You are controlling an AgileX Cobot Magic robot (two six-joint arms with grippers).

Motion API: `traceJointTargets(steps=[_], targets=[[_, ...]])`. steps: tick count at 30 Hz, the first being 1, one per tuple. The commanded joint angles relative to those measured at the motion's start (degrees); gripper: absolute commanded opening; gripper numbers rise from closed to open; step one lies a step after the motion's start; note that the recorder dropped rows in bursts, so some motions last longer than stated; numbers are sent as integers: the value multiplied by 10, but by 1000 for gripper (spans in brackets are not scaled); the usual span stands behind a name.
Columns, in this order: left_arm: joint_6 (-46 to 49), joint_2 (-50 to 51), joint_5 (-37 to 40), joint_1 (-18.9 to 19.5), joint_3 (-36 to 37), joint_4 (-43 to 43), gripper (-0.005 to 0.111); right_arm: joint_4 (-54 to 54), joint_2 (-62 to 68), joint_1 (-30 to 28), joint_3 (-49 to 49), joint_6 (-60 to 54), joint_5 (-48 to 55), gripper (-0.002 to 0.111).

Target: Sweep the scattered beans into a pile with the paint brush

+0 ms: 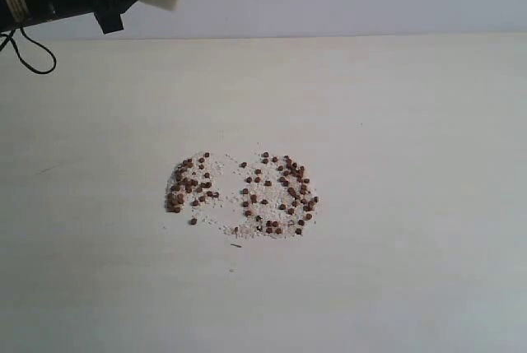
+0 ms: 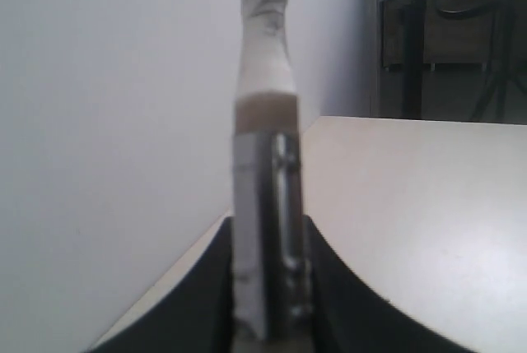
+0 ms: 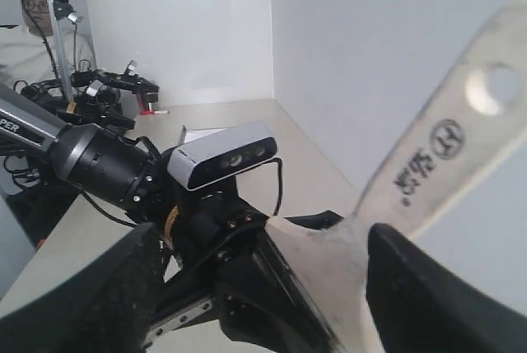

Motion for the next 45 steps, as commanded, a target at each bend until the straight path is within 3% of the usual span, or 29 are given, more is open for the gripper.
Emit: traceJointTargets(steps=[1,10,30,45], targets=[[-9,-11,-9,-6,-4,-7,0,4,11,-17,-3,-4,0,65],[-10,-13,-9,-35,-4,8,0,4,25,-12,-3,-8,2,65],[-19,-13,-9,-44,-4,19,0,4,31,-13,-65,36,4,64],[-18,-13,-9,-44,-4,3,0,4,46,-13,-65,56,4,50]])
